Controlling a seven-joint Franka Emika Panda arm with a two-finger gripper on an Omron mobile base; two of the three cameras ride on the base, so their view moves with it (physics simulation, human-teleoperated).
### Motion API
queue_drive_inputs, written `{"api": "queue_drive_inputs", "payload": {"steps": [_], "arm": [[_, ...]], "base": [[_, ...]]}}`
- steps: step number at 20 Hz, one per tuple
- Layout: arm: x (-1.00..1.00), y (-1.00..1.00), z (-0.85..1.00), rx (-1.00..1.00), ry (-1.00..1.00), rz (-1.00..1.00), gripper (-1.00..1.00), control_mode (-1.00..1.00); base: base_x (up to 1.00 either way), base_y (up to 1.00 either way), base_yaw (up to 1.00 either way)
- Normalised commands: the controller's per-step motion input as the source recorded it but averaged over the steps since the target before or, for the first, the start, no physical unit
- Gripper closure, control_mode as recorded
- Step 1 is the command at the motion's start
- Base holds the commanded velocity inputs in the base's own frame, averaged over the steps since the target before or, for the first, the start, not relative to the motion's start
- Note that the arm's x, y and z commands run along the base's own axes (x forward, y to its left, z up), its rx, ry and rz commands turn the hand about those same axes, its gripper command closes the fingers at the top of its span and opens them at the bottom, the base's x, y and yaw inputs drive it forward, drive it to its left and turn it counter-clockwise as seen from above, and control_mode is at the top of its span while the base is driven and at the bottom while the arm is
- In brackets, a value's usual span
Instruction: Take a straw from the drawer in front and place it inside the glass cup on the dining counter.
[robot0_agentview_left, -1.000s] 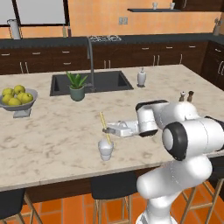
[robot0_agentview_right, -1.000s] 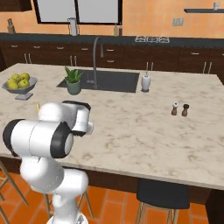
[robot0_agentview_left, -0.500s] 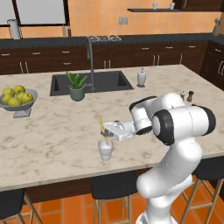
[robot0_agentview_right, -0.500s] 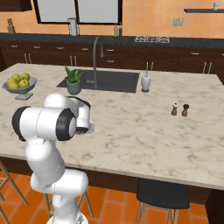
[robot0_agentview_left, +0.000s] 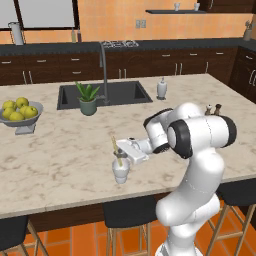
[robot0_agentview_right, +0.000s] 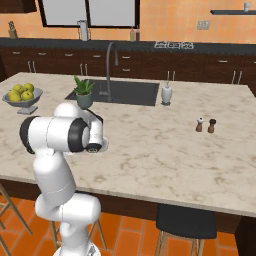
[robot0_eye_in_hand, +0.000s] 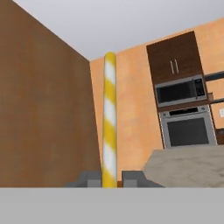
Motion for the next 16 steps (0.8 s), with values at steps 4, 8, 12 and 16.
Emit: {"api": "queue_drive_inputs", "payload": {"steps": [4,8,12,16], "arm": [[0.07,0.10,-0.26,0.00,-0.06,0.00,1.00,-1.00],[0.09,0.03,-0.23,0.00,-0.08,0.00,1.00,-1.00],[0.23,0.00,-0.16,0.00,-0.12,0.00,1.00,-1.00],[-0.10,0.04,-0.14,0.00,-0.10,0.00,1.00,-1.00]], "base": [[0.00,0.00,0.00],[0.00,0.00,0.00],[0.00,0.00,0.00],[0.00,0.00,0.00]]}}
